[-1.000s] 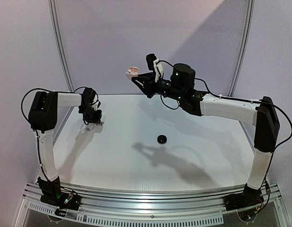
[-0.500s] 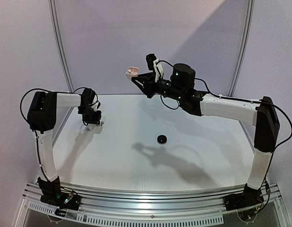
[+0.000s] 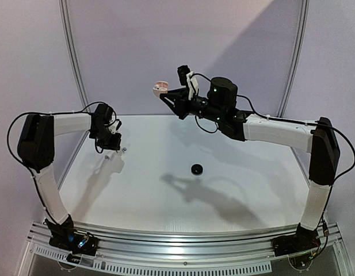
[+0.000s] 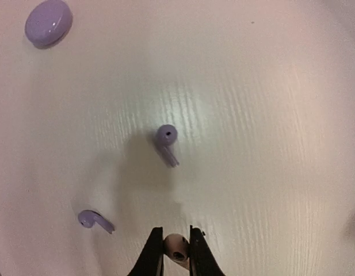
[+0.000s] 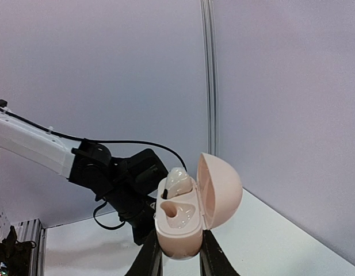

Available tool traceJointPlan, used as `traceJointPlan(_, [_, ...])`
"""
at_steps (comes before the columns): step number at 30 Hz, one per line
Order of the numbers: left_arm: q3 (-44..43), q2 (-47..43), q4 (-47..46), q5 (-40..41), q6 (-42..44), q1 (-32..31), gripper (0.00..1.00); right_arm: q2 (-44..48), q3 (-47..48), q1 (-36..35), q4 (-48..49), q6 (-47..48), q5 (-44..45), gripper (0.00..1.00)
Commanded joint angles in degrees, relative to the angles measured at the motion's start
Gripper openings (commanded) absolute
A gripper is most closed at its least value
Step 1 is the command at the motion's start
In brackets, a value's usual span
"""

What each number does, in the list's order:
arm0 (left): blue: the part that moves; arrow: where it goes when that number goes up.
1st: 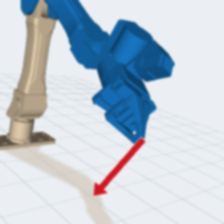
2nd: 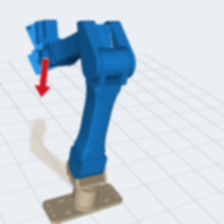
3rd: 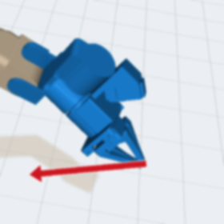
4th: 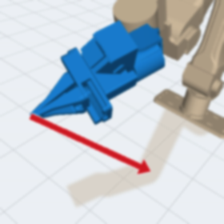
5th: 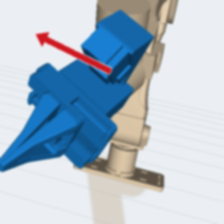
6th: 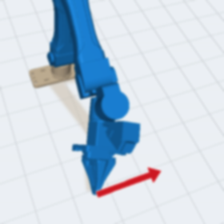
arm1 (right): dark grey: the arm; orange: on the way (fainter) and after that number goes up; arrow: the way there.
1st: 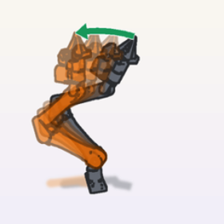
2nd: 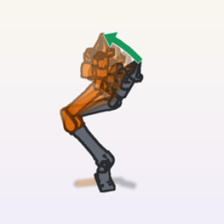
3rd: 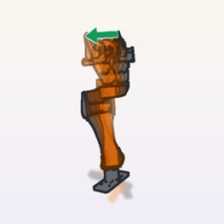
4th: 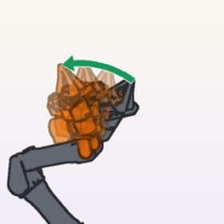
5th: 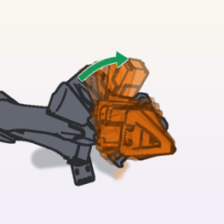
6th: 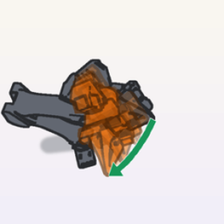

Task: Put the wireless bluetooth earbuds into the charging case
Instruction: Adjust the right earbud at the center of the board.

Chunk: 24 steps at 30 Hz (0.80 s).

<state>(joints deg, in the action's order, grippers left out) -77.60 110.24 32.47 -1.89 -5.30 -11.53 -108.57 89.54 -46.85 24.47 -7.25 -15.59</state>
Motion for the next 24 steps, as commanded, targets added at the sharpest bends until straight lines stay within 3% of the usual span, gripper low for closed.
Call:
traceJointPlan(1, [4.9,-6.6,0.5,-1.2,3.1,-7.2,0.00,1.1,-0.8,0.1,1.5,0.0,-0.4,0.00])
traceJointPlan(6, [7.7,-7.7,1.1,-4.0,1.0,-13.7,0.00,3.4,-4.1,0.1,2.3,-0.5,0.6,0.00])
traceJointPlan(15, [7.9,-4.0,-4.2,-0.3,2.6,-24.3,0.01,11.7,-12.6,-0.5,0.0,-0.5,3.7,0.00])
traceJointPlan(24, [9.7,1.0,-6.8,-0.3,-0.1,-29.5,0.01,16.6,-17.2,-2.2,-2.3,-0.4,5.5,0.00])
